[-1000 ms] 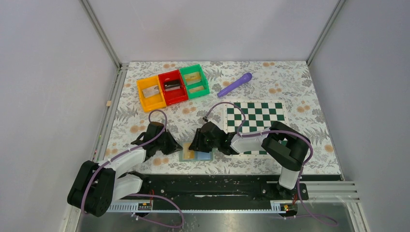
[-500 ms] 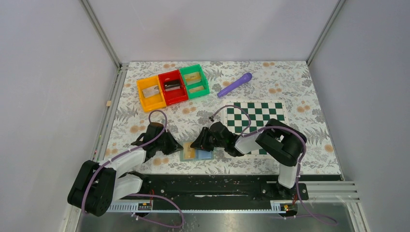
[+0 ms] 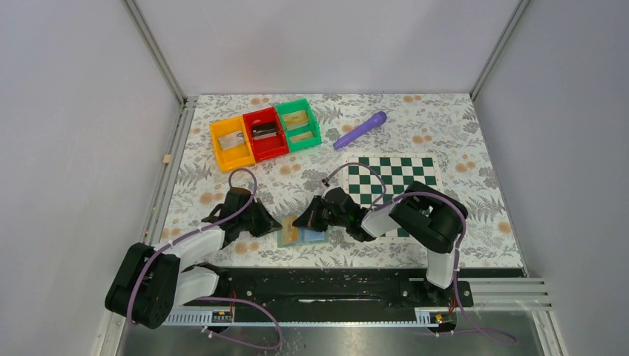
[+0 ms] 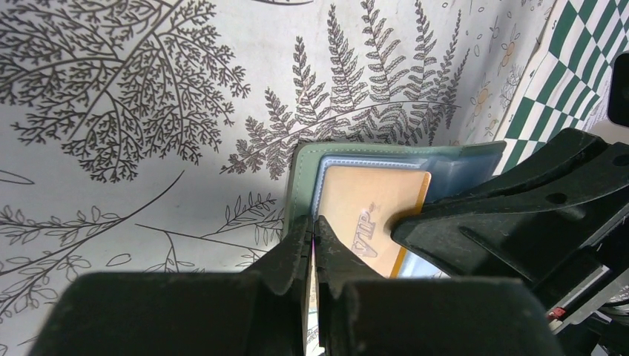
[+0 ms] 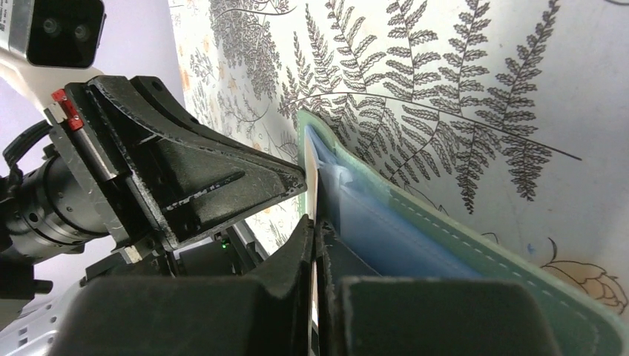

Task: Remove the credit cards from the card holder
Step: Remove the credit card from the card holder.

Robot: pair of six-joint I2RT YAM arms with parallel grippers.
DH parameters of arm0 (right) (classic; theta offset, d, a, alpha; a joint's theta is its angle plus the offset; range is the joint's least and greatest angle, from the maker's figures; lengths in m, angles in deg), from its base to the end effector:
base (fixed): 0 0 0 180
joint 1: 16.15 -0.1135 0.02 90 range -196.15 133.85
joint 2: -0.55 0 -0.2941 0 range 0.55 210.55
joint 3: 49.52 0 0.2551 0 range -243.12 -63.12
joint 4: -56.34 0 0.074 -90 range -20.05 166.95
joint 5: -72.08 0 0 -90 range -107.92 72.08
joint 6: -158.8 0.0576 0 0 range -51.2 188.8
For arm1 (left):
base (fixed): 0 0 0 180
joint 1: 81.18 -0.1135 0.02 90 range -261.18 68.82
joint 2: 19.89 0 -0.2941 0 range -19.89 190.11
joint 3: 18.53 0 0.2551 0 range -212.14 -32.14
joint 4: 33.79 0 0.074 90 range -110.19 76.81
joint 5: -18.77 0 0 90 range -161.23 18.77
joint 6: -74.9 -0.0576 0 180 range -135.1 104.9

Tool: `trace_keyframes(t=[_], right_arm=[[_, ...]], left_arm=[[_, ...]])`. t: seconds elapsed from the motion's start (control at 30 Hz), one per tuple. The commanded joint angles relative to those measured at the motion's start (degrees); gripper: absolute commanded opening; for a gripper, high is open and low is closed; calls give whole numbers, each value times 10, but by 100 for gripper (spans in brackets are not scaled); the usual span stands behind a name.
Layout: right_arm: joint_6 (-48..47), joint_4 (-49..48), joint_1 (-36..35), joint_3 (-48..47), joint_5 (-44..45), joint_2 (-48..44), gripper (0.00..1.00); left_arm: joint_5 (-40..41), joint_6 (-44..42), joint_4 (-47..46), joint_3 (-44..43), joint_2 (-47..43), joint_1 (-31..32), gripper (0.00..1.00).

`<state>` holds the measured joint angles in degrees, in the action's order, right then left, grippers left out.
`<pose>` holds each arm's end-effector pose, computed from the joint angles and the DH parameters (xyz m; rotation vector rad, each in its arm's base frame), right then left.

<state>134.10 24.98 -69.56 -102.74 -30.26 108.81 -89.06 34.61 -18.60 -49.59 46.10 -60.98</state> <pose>0.2152 0.3105 0.1314 0.0775 2.3313 1.4362 0.1742 -0.0829 0.1372 -0.5204 2.5581 -0.8768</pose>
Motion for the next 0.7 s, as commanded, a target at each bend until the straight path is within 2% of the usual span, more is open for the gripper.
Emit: trace_keyframes(t=[0.0, 0.33, 0.57, 0.67], right_arm=[[5, -54, 7, 12, -24, 1, 0], [-12, -8, 27, 45, -15, -45, 0], [-12, -12, 40, 62, -26, -53, 0], [-5, -27, 42, 69, -29, -49, 6]], left_arm=[[17, -3, 15, 18, 24, 5, 5], [43, 2, 34, 1, 53, 5, 5], [55, 1, 46, -6, 66, 5, 5], [55, 2, 47, -5, 66, 5, 5]])
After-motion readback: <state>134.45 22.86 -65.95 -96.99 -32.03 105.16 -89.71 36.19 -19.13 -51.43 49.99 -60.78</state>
